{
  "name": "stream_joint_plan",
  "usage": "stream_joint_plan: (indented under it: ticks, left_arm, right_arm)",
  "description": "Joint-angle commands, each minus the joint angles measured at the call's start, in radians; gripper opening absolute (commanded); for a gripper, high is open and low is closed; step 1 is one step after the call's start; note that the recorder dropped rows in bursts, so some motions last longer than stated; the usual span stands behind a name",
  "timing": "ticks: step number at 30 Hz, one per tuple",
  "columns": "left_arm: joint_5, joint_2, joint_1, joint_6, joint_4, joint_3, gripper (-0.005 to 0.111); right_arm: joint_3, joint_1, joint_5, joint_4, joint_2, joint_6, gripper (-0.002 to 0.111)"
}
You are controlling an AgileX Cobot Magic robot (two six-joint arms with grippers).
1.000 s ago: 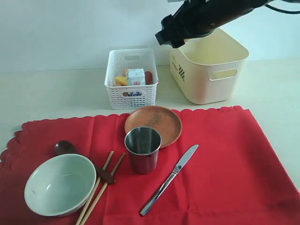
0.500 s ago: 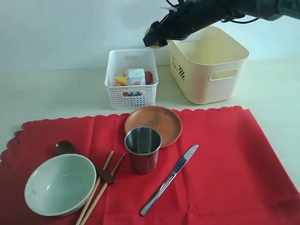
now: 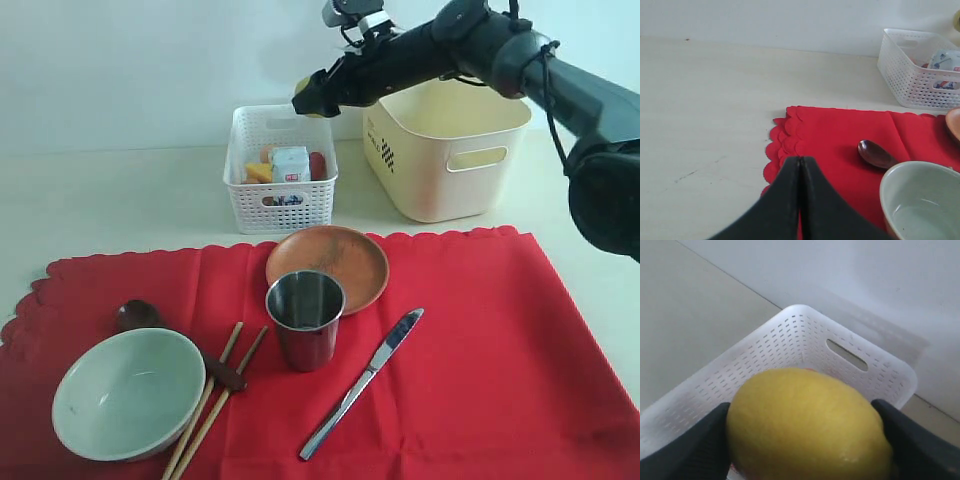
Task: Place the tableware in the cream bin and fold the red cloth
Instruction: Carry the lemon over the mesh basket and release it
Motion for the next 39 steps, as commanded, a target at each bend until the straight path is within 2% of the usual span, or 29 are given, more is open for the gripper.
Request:
stream_joint_plan:
  ticks: [1, 16, 21, 28, 30, 33, 39]
  left_arm:
    - [-0.008, -0.006, -0.005, -0.004, 0.000, 0.000, 0.001]
    - [-0.008, -0.006, -0.005, -0.004, 0.000, 0.000, 0.001]
    - [-0.008, -0.006, -0.005, -0.004, 0.000, 0.000, 0.001]
    - [-0.008, -0.006, -0.005, -0.004, 0.000, 0.000, 0.001]
    - [-0.008, -0.006, -0.005, -0.004, 0.000, 0.000, 0.001]
    - [-0.008, -0.006, -0.005, -0.004, 0.000, 0.000, 0.001]
    - [-0.008, -0.006, -0.005, -0.004, 0.000, 0.000, 0.001]
  right_arm:
    - [-0.022, -0.004, -0.012, 0.029, 0.027, -0.020, 0.000]
    - [-0.022, 0.010, -0.012, 0.044, 0.063, -0.062, 0.001]
    - [-0.022, 0.019, -0.028, 0.039, 0.063, -0.087, 0.020]
    - [-0.022, 0.019, -0.062, -0.006, 0.059, -0.112, 0.064]
    - [-0.022, 0.017, -0.068, -0.034, 0.051, -0.103, 0.072]
    - [-0.022, 0.017, -0.070, -0.082, 0.040, -0.085, 0.077]
    - [-0.022, 0.017, -0.051, -0.087, 0.010, -0.084, 0.078]
